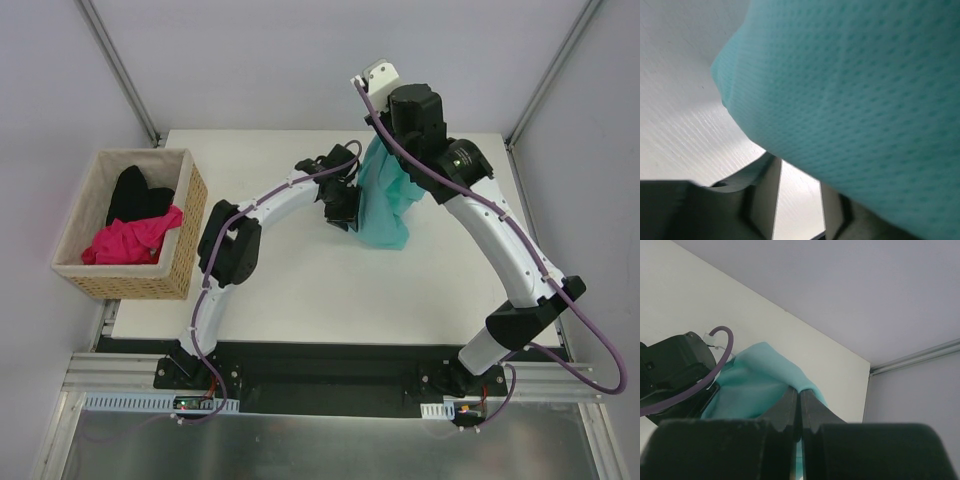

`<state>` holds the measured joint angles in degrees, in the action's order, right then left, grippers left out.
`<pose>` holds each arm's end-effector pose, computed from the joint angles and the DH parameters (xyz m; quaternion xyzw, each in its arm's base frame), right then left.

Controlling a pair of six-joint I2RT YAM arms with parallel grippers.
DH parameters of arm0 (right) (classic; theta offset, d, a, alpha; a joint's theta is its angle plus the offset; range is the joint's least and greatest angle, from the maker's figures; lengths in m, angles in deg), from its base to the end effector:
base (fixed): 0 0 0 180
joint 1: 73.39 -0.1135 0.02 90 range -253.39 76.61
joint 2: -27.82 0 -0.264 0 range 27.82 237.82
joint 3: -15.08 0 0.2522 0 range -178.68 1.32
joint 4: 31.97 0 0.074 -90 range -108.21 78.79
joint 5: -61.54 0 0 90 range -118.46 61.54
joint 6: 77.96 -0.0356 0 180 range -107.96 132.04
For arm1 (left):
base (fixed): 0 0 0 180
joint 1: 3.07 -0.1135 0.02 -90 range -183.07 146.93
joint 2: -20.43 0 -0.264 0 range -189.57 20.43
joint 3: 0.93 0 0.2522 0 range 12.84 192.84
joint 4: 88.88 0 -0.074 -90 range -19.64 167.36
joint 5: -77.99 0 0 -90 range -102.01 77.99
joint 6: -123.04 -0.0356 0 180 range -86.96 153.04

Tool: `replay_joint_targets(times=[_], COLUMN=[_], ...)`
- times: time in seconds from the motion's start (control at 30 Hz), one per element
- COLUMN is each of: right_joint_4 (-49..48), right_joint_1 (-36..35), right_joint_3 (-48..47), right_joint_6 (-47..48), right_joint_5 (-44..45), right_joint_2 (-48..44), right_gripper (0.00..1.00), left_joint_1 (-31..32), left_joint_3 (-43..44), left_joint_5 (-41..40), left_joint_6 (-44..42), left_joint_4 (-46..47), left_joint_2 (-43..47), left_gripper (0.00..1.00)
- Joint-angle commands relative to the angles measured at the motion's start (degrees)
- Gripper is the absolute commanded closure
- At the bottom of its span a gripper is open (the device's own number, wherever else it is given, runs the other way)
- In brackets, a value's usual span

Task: Fold and stack the t-shirts
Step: Flatten out the tshirt

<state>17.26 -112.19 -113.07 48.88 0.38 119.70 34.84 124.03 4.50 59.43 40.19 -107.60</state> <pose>0.2714 0.1962 0.5030 -0.3421 0.6937 -0.1845 0.6064 0.3867 -0.3140 0.2205 0.1386 0.9320 -0.2783 0.1863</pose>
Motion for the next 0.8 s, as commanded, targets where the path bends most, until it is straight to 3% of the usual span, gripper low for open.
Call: replay_joint_targets(times=[0.0,0.07,0.17,0.37,0.77], right_joint_4=[-1.71,-1.62,-1.45,-1.10,-0.57], right_joint_1=[0.22,0.22,0.05,0.13,0.05], right_joint_3=[-0.05,0.13,0.48,0.75,-0.22], right_joint_6=[-0.80,-1.07,-1.33,-1.68,-1.95], right_joint_5=[-0.19,-0.36,-0.71,-1.07,-1.33], right_joint_2=[-3.63,-3.72,-3.98,-4.25,-4.43], right_gripper=[0.99,0.99,0.99,0.99,0.99], left_joint_1=[0.32,0.32,0.32,-0.03,-4.86], left_joint_3=[2.80,3.06,3.41,1.04,-3.79], left_joint_5=[1.50,1.50,2.12,-0.08,2.73], left_joint_6=[0.33,0.68,1.20,2.34,10.25], left_joint_4=[0.43,0.52,0.69,2.71,11.76], left_joint_2=[-1.08,-1.52,-2.40,-0.21,3.84], left_gripper=[0.72,0.76,0.65,0.57,0.55])
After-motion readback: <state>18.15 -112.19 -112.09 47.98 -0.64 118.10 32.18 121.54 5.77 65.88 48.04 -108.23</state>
